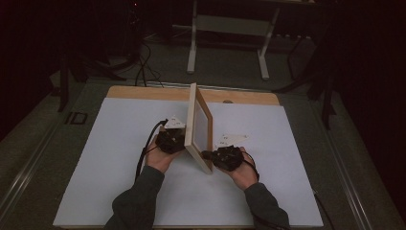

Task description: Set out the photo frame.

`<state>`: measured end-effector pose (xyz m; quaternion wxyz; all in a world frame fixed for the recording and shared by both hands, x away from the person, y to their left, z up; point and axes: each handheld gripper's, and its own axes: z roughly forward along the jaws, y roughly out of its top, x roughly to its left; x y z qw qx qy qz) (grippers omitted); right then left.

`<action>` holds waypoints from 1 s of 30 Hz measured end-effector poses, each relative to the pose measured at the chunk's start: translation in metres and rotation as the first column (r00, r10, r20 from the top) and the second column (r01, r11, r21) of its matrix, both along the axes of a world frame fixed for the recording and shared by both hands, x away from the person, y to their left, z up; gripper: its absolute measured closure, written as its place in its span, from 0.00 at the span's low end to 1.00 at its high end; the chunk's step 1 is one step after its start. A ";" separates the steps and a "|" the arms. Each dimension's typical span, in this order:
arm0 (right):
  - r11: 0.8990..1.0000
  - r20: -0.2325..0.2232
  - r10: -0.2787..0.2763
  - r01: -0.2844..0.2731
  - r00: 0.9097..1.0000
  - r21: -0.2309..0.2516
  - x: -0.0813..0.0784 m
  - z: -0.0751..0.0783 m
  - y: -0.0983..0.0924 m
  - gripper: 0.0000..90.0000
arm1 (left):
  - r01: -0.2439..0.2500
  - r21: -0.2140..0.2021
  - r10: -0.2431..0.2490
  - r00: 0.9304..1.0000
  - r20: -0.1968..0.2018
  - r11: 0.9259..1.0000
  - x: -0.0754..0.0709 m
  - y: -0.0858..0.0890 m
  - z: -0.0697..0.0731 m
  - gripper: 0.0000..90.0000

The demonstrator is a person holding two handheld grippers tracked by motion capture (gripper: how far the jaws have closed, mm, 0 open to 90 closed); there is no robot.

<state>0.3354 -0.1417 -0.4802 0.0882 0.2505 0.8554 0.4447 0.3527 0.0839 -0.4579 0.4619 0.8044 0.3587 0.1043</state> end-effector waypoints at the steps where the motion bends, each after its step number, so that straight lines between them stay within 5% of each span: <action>1: 1.000 0.000 0.000 0.000 1.000 0.000 0.000 0.000 0.000 1.00 | 0.000 0.000 0.000 1.000 0.000 1.000 0.000 0.000 0.000 1.00; 12: 1.000 -0.007 0.019 -0.019 1.000 0.012 0.000 -0.001 0.010 1.00 | -0.005 -0.011 0.005 1.000 0.003 1.000 -0.002 0.010 -0.002 0.98; 30: 1.000 -0.009 0.009 -0.009 1.000 -0.016 0.004 0.000 -0.001 0.87 | -0.020 -0.012 0.020 1.000 -0.010 1.000 -0.004 0.027 0.004 0.67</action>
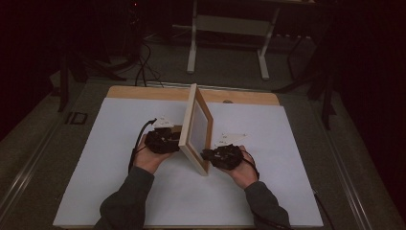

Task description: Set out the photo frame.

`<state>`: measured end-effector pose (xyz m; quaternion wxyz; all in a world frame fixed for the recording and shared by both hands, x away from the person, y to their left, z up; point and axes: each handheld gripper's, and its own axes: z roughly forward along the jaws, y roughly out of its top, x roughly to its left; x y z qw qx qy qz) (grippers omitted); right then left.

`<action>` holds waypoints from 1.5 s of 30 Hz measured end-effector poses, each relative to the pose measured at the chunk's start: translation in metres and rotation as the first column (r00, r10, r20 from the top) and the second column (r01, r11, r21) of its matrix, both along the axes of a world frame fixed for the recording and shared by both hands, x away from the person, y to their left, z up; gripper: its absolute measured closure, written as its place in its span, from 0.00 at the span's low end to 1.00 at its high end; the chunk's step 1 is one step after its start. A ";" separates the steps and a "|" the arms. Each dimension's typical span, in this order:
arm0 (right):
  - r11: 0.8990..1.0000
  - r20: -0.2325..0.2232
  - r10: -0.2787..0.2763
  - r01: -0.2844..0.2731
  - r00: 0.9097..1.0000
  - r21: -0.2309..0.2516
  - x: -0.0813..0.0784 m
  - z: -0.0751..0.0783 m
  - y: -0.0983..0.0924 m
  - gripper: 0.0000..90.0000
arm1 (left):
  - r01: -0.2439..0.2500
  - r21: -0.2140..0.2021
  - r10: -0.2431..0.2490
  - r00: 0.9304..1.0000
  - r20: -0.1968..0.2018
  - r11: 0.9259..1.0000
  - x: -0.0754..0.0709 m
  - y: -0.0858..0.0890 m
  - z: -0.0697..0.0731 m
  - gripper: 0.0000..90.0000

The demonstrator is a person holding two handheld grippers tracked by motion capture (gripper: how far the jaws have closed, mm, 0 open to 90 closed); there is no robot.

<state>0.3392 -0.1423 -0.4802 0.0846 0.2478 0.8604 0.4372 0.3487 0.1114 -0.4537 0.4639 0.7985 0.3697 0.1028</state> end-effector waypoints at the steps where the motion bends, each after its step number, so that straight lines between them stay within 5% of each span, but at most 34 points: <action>1: 1.000 0.000 0.000 0.000 1.000 0.000 0.000 0.000 0.000 0.87 | -0.001 -0.004 0.001 1.000 -0.003 1.000 0.000 0.001 0.000 0.67; 12: 1.000 -0.016 -0.018 0.017 1.000 -0.022 0.004 -0.003 -0.014 0.81 | 0.015 0.035 -0.014 1.000 -0.018 0.999 -0.009 0.005 0.003 0.55; 23: 0.998 -0.013 -0.050 0.050 0.999 -0.027 0.005 -0.003 -0.020 0.71 | 0.032 0.015 -0.032 0.999 -0.040 0.999 -0.014 0.017 0.004 0.52; 32: 0.998 -0.017 -0.060 0.059 0.998 -0.031 0.005 -0.005 -0.022 0.65 | 0.078 0.035 -0.077 0.996 -0.035 0.996 -0.020 0.019 0.005 0.39; 45: 0.998 -0.013 -0.063 0.063 0.998 -0.028 0.004 -0.003 -0.024 0.64 | 0.139 0.054 -0.138 0.990 -0.035 0.989 -0.026 0.016 0.005 0.34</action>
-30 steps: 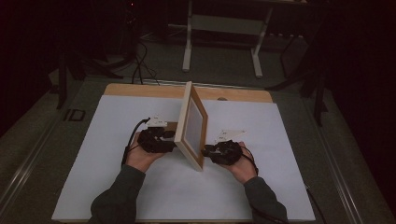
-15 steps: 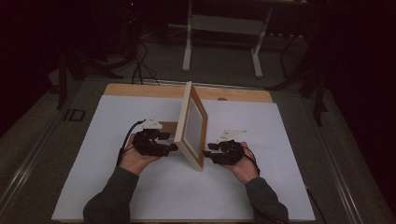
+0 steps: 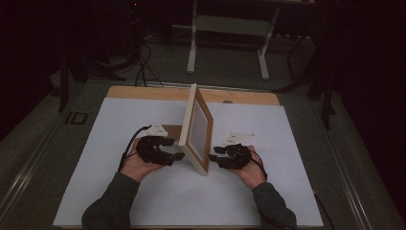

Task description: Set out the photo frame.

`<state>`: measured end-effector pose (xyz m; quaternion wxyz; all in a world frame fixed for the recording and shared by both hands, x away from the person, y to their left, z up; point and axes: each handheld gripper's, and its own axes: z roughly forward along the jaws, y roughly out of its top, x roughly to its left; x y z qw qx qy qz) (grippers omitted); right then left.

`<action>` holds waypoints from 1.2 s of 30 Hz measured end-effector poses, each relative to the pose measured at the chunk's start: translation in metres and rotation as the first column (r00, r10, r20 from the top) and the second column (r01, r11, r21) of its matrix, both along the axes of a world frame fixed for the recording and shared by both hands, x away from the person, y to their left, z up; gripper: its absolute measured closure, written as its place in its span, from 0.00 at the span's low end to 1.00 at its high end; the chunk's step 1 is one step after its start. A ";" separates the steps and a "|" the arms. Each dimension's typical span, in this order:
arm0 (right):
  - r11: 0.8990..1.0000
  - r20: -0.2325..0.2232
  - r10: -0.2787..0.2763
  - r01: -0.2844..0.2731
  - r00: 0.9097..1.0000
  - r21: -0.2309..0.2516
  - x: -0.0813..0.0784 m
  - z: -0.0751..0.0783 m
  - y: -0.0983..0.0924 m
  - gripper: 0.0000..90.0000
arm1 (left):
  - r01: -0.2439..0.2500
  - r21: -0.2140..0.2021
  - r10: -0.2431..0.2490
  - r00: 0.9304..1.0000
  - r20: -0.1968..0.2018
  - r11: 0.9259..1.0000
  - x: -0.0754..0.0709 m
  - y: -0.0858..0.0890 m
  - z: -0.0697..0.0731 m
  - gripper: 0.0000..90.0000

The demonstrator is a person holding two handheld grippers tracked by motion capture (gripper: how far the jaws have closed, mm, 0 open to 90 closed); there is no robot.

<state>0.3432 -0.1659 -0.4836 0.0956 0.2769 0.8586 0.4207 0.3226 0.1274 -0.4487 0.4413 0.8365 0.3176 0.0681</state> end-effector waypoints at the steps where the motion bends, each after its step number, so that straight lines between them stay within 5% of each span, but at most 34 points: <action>1: 1.000 0.000 0.000 0.000 1.000 0.001 0.000 -0.001 0.000 0.64 | 0.003 0.002 -0.003 1.000 0.002 1.000 -0.001 -0.001 0.000 0.33; 19: 1.000 -0.005 0.004 -0.004 1.000 -0.002 0.000 -0.003 0.001 0.64 | 0.032 -0.020 -0.032 0.999 0.010 0.999 -0.008 -0.015 0.003 0.23; 26: 1.000 -0.009 0.006 -0.006 1.000 -0.003 0.001 -0.005 0.002 0.64 | 0.003 -0.039 -0.002 1.000 0.025 0.999 -0.007 -0.028 0.007 0.17; 33: 1.000 -0.005 0.002 -0.002 1.000 -0.004 0.001 -0.005 0.001 0.64 | -0.082 -0.088 0.085 0.996 0.024 0.993 -0.003 -0.039 0.009 0.17; 36: 1.000 -0.008 -0.001 0.001 1.000 -0.003 0.001 -0.005 -0.001 0.64 | -0.070 -0.080 0.073 0.997 0.032 0.994 -0.004 -0.043 0.008 0.17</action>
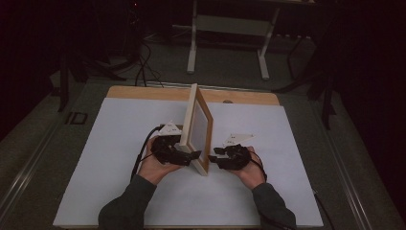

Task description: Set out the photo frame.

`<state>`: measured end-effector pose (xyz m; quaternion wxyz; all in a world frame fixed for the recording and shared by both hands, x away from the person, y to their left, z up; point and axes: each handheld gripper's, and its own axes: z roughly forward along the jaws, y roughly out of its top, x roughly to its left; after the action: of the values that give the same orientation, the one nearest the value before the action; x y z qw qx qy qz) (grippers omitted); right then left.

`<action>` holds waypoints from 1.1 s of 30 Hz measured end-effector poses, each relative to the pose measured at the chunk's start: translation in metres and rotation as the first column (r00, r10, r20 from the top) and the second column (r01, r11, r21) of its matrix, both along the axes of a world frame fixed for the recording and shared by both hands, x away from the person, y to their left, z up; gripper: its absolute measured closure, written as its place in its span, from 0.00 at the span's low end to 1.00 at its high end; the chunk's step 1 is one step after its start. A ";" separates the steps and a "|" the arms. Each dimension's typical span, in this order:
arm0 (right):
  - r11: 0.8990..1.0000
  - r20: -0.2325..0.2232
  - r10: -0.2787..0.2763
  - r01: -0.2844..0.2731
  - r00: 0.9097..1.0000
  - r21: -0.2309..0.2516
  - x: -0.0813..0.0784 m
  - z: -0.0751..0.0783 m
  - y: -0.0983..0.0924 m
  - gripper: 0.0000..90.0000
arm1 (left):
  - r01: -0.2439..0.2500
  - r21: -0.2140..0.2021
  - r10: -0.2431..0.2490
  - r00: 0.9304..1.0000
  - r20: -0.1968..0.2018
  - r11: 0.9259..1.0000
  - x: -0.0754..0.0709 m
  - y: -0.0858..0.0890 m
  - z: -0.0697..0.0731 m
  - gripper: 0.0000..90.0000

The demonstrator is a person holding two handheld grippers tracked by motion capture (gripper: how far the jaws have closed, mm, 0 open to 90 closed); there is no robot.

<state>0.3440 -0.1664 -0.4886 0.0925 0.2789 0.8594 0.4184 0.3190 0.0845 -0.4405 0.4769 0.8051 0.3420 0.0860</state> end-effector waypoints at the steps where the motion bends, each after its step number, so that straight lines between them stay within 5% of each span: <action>1: 1.000 0.001 0.000 0.000 1.000 -0.002 0.000 0.000 -0.001 0.64 | 0.002 0.007 -0.002 1.000 0.002 1.000 0.000 -0.001 0.000 0.17; 8: 1.000 -0.003 -0.006 0.006 1.000 0.003 0.000 -0.001 -0.003 0.63 | -0.045 0.033 0.045 0.999 0.002 0.998 0.001 -0.002 -0.002 0.27; 22: 1.000 -0.008 -0.014 0.014 1.000 0.006 -0.001 -0.002 -0.006 0.63 | -0.027 -0.011 0.026 1.000 -0.001 1.000 -0.002 0.003 -0.002 0.48; 33: 1.000 -0.010 -0.019 0.019 1.000 0.006 0.000 -0.004 -0.004 0.62 | -0.050 -0.028 0.049 0.998 -0.032 0.998 0.001 0.010 -0.003 0.54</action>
<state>0.3436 -0.1704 -0.4926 0.0913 0.2893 0.8559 0.4188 0.3198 0.0941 -0.4435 0.4808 0.7906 0.3705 0.0802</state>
